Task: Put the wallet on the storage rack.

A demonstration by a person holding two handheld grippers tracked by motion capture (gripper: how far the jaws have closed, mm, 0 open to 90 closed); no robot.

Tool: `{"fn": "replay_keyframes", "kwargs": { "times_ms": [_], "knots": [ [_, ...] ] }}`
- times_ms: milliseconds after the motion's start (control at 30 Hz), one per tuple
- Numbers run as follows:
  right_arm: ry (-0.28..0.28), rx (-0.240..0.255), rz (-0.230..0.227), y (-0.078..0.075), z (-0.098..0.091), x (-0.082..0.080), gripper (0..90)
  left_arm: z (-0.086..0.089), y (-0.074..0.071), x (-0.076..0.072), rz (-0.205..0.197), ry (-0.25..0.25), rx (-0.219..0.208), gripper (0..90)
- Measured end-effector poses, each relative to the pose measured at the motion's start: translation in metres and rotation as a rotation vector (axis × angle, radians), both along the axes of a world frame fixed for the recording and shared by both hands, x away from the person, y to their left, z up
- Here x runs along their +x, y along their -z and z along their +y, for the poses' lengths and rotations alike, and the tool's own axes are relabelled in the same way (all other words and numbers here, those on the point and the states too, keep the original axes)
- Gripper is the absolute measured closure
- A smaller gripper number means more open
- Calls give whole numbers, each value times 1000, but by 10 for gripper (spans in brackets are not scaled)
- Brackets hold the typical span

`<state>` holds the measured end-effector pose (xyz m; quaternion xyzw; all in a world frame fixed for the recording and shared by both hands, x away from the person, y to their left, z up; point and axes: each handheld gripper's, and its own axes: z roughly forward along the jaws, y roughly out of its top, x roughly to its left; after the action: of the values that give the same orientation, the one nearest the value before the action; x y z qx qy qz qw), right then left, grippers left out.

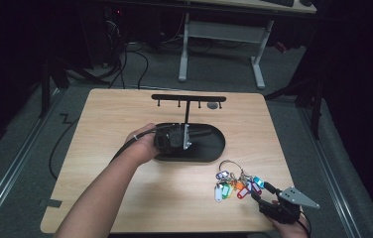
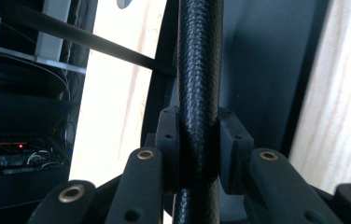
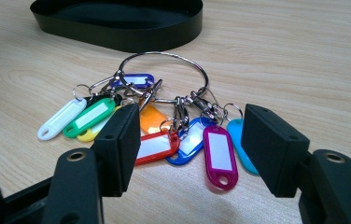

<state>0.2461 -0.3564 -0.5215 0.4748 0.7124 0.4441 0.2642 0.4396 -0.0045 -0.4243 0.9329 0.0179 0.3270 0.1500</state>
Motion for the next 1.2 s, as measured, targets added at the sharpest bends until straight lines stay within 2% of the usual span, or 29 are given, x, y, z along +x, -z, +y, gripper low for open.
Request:
{"fn": "replay_keyframes", "kwargs": {
  "times_ms": [233, 400, 600, 767, 867, 967, 1133, 1200],
  "knots": [
    [-5, 3, 13, 2, 1, 1, 380, -10, 11, 14, -14, 21, 2, 736],
    [-10, 1, 12, 2, 1, 1, 380, -15, 22, 23, -23, 12, -2, 736],
    [-9, 2, 17, 3, 0, 0, 380, -13, 31, 31, -17, 16, 22, 736],
    [-6, 8, 15, 3, -1, 0, 380, -11, 33, 34, -31, 16, 33, 734],
    [-14, 6, 14, 3, 0, 0, 379, -10, 37, 36, -35, 9, 56, 730],
    [-21, 2, 13, 3, 1, 0, 379, -10, 41, 38, -31, -3, 78, 725],
    [-18, 3, 21, 3, 1, 0, 379, -11, 41, 37, -20, -19, 81, 715],
    [-20, 3, 20, 3, 1, 0, 379, -12, 41, 36, -1, -32, 71, 698]
  ]
}}
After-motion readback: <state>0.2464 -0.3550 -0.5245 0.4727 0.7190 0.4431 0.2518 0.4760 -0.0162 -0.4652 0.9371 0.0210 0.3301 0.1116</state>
